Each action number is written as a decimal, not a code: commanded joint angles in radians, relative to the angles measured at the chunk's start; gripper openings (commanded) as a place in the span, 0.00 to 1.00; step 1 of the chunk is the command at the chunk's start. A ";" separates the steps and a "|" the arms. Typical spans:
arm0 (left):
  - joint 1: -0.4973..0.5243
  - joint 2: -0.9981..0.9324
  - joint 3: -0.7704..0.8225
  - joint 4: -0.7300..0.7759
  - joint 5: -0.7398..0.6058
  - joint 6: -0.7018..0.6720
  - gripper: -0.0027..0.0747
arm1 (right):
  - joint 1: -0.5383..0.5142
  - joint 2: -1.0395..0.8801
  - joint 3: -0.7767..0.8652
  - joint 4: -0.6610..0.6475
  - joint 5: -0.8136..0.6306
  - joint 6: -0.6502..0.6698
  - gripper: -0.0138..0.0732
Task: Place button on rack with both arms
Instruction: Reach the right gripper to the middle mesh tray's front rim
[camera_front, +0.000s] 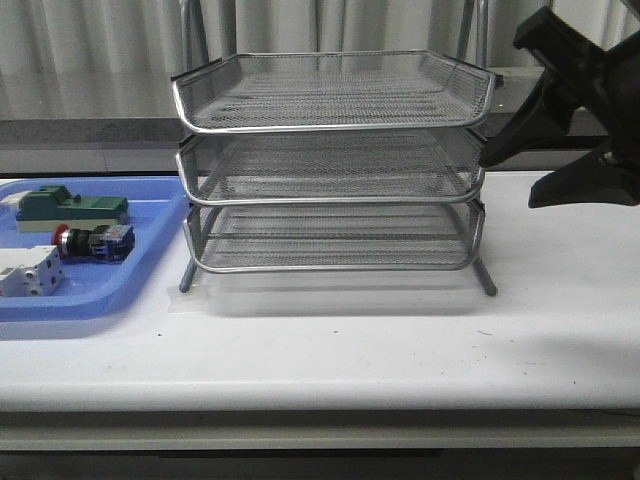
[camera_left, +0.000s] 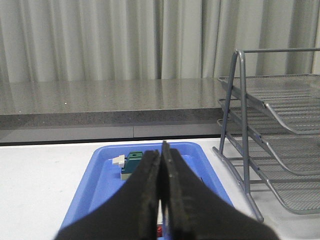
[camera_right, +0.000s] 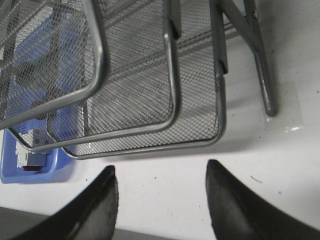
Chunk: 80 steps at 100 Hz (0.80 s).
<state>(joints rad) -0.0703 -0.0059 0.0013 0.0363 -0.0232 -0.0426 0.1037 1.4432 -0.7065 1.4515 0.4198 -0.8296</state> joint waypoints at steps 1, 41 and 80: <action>0.003 -0.025 0.048 -0.007 -0.083 -0.010 0.01 | -0.003 0.012 -0.032 0.181 0.027 -0.164 0.63; 0.003 -0.025 0.048 -0.007 -0.083 -0.010 0.01 | -0.004 0.158 -0.082 0.462 0.146 -0.421 0.63; 0.003 -0.025 0.048 -0.007 -0.083 -0.010 0.01 | -0.004 0.258 -0.153 0.478 0.181 -0.421 0.61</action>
<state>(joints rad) -0.0703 -0.0059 0.0013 0.0363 -0.0232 -0.0426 0.1037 1.7283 -0.8315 1.8049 0.5379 -1.2363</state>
